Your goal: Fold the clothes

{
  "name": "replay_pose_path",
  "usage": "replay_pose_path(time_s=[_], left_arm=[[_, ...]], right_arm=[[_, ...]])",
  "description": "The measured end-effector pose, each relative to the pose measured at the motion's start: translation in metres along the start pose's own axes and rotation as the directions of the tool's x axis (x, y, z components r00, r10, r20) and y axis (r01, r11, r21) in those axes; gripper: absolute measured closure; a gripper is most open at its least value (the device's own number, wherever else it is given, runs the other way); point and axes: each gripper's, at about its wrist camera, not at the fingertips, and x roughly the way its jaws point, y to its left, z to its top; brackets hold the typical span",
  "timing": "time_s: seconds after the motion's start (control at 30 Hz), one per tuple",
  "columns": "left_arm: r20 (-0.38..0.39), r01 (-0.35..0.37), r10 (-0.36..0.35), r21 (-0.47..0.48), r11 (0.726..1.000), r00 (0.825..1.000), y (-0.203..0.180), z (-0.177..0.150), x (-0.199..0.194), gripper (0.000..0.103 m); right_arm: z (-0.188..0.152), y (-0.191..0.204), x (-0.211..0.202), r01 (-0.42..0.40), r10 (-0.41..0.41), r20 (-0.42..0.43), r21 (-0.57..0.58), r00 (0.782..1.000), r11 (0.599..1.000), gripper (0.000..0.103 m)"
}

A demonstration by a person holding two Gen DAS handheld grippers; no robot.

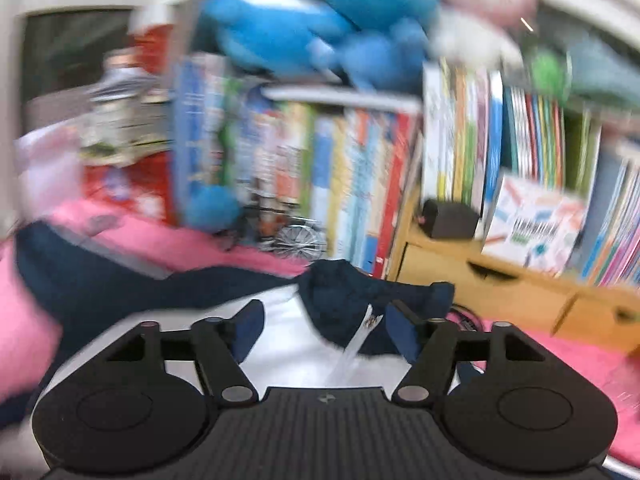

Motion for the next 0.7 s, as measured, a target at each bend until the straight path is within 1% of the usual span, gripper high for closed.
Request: replay_pose_path(time_s=[0.07, 0.1, 0.17, 0.2, 0.27, 0.33, 0.4, 0.5, 0.6, 0.63, 0.67, 0.7], left_arm=[[-0.002, -0.003, 0.003, 0.004, 1.0, 1.0, -0.001, 0.0, 0.0, 0.016], [-0.002, -0.005, 0.005, 0.006, 1.0, 1.0, -0.001, 0.0, 0.0, 0.016], [-0.005, -0.009, 0.009, 0.01, 1.0, 1.0, -0.002, 0.001, 0.001, 0.016], [-0.006, -0.013, 0.013, 0.014, 1.0, 1.0, -0.002, 0.001, 0.001, 0.016], [-0.007, -0.021, 0.021, 0.023, 1.0, 1.0, -0.003, 0.001, 0.001, 0.016], [-0.003, -0.029, 0.029, 0.028, 0.999, 1.0, -0.005, 0.0, 0.0, 0.016], [0.016, -0.029, 0.028, 0.012, 1.0, 0.999, -0.002, 0.0, -0.004, 0.015], [0.052, -0.05, 0.046, 0.077, 0.996, 0.998, -0.01, -0.005, -0.02, 0.016], [0.089, -0.076, 0.063, 0.147, 0.986, 0.994, -0.019, -0.01, -0.036, 0.016], [0.102, -0.085, 0.068, 0.17, 0.982, 0.992, -0.021, -0.012, -0.042, 0.016], [0.115, -0.094, 0.073, 0.193, 0.977, 0.991, -0.024, -0.014, -0.047, 0.015], [0.116, -0.08, 0.056, 0.21, 0.974, 0.992, -0.027, -0.016, -0.055, 0.016]], right_arm=[[-0.022, 0.012, -0.045, -0.046, 0.045, -0.005, -0.061, 0.999, 0.997, 0.031], [-0.035, 0.017, -0.065, -0.083, 0.082, -0.015, -0.067, 0.997, 0.994, 0.031], [-0.065, 0.026, -0.097, -0.17, 0.167, -0.053, -0.047, 0.984, 0.984, 0.031], [-0.081, 0.031, -0.109, -0.188, 0.184, -0.075, -0.041, 0.98, 0.981, 0.031], [-0.113, 0.042, -0.126, -0.176, 0.168, -0.117, -0.054, 0.979, 0.983, 0.032], [-0.141, 0.045, -0.14, -0.127, 0.119, -0.147, -0.048, 0.982, 0.991, 0.032], [-0.16, 0.035, -0.154, -0.072, 0.074, -0.162, 0.014, 0.984, 0.997, 0.032], [-0.182, 0.014, -0.179, 0.05, -0.036, -0.183, 0.074, 0.983, 0.996, 0.032], [-0.199, -0.001, -0.204, 0.203, -0.183, -0.214, 0.072, 0.96, 0.977, 0.032], [-0.203, -0.004, -0.212, 0.24, -0.221, -0.216, 0.069, 0.951, 0.968, 0.032], [-0.206, -0.005, -0.221, 0.262, -0.243, -0.211, 0.068, 0.947, 0.963, 0.031], [-0.208, -0.004, -0.228, 0.271, -0.254, -0.201, 0.064, 0.946, 0.96, 0.031]])
